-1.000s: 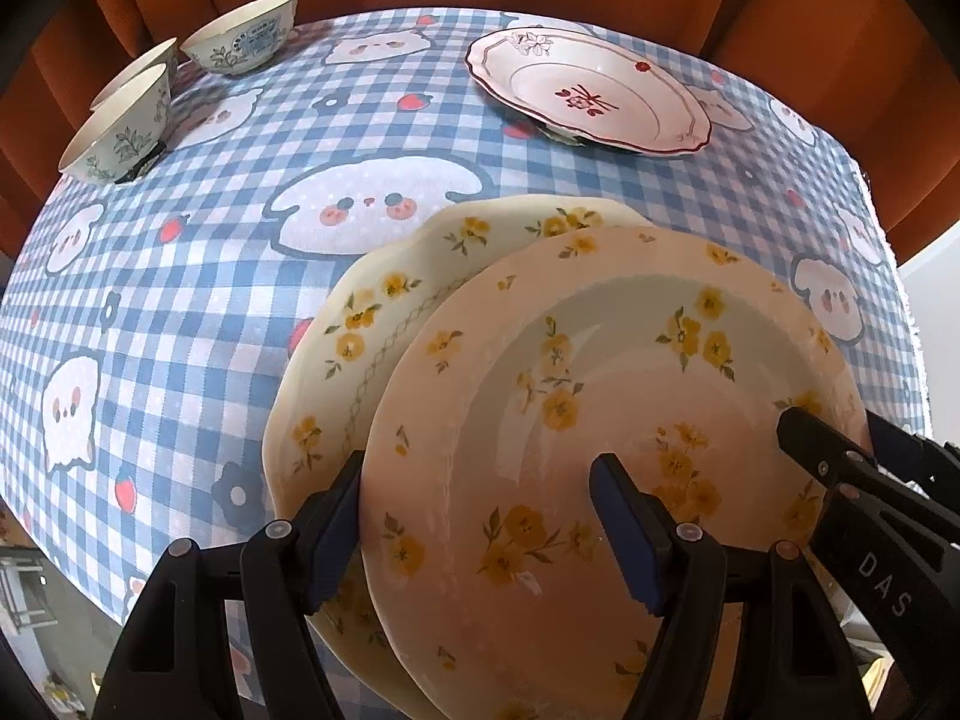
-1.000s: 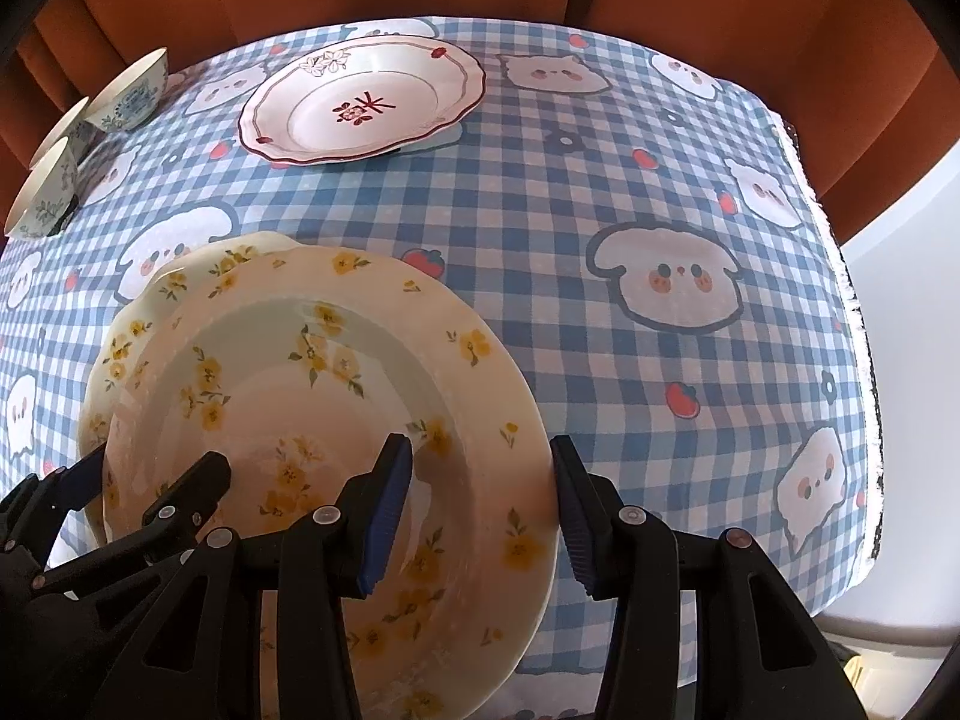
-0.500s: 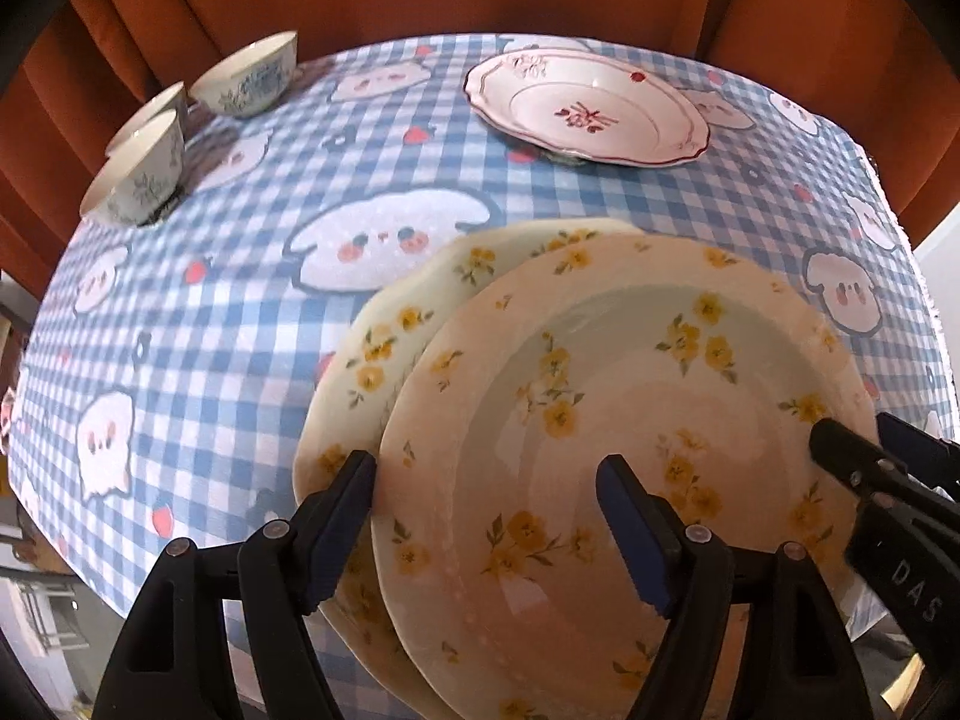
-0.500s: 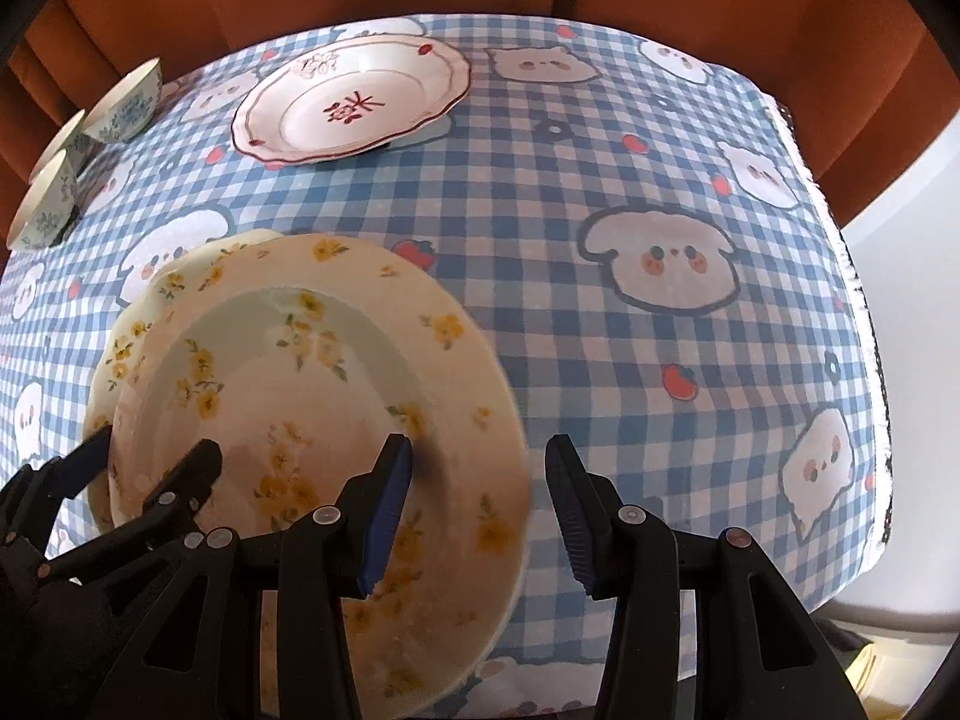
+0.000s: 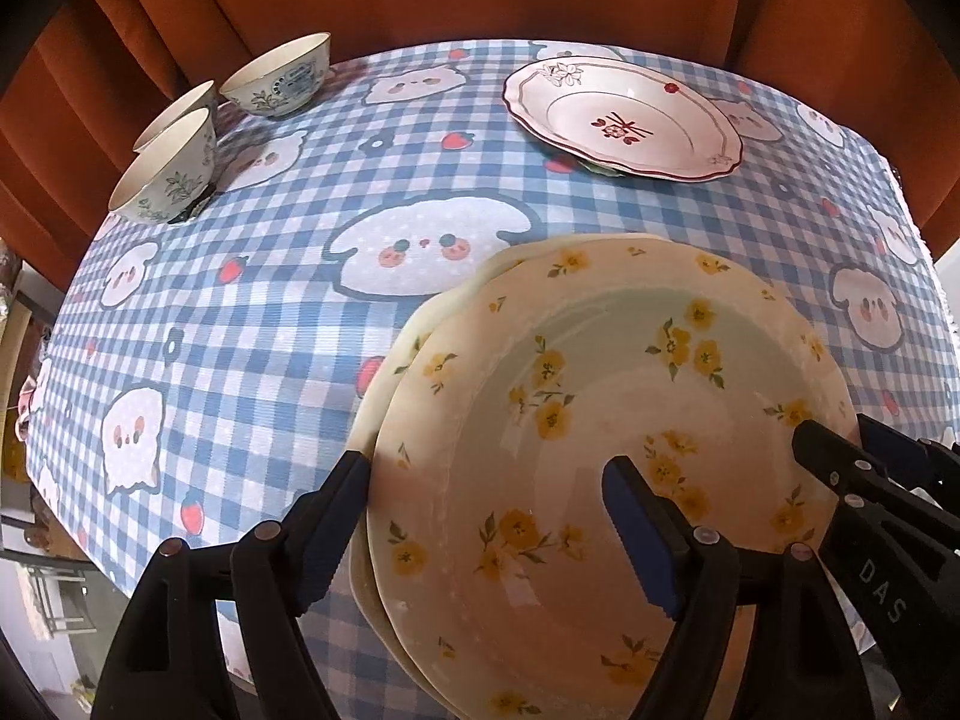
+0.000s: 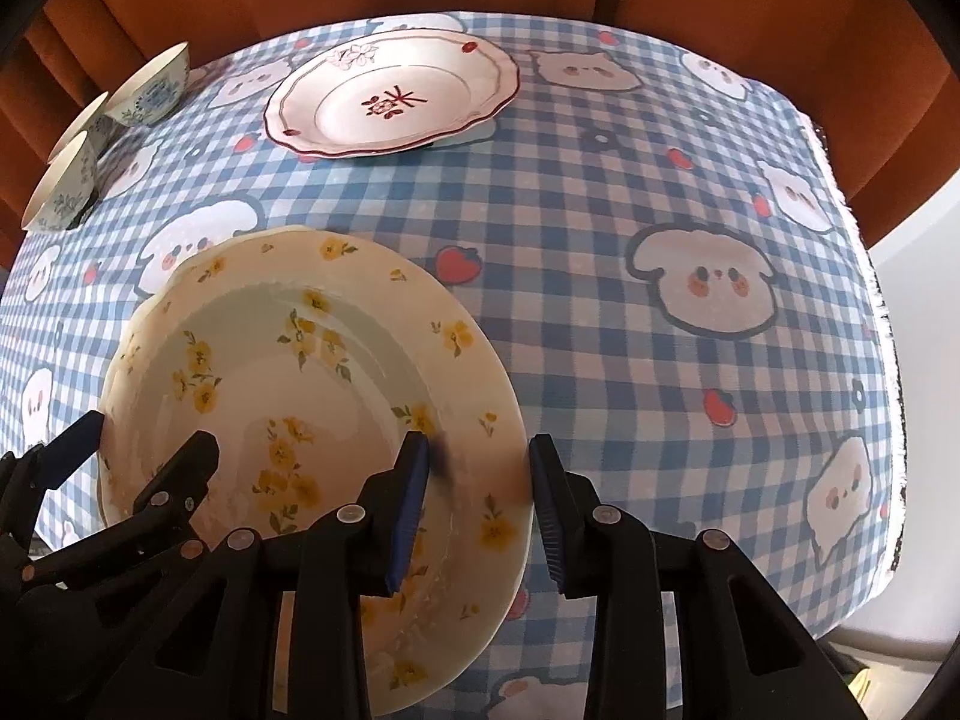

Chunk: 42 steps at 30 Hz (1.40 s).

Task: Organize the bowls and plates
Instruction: 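Lower the stacked plates onto the cloth and open the left gripper, then move both grippers to the rim of the red-pattern white plate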

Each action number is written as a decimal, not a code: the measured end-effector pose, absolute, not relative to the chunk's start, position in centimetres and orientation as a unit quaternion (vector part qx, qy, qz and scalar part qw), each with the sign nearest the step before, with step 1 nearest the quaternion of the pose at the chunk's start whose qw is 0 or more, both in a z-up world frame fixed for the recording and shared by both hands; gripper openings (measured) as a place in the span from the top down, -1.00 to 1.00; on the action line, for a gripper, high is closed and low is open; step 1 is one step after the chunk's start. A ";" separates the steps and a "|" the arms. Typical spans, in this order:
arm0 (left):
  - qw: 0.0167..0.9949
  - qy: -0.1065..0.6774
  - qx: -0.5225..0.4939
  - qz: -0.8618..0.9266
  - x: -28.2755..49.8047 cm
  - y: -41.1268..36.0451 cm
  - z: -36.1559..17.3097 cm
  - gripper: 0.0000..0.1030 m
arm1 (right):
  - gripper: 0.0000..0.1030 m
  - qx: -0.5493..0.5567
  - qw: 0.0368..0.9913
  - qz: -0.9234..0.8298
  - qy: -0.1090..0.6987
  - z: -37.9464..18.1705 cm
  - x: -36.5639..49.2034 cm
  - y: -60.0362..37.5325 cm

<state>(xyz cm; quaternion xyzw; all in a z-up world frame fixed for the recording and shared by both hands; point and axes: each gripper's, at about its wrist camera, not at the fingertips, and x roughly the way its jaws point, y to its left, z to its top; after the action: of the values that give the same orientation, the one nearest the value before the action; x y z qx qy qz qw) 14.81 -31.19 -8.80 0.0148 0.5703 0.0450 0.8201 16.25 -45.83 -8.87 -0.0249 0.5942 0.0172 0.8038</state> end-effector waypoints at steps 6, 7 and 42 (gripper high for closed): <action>0.821 0.569 0.012 0.043 14.6 -30.8 -8.3 -0.59 | 0.26 -0.021 0.800 0.025 0.599 -8.9 16.4 -45.4; 0.823 0.567 0.013 0.040 14.6 -30.8 -8.1 -0.59 | 0.23 -0.019 0.800 0.024 0.600 -9.0 16.5 -45.3; 0.855 0.515 0.029 -0.063 19.9 -24.7 -2.7 -0.62 | -0.52 0.046 0.857 -0.046 0.511 -1.9 18.2 -38.8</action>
<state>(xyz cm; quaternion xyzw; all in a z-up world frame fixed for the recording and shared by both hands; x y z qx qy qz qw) 19.94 -24.70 -2.70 0.0292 0.5146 -0.0630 0.8546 18.20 -38.80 -1.91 0.0459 0.5106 -0.0464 0.8574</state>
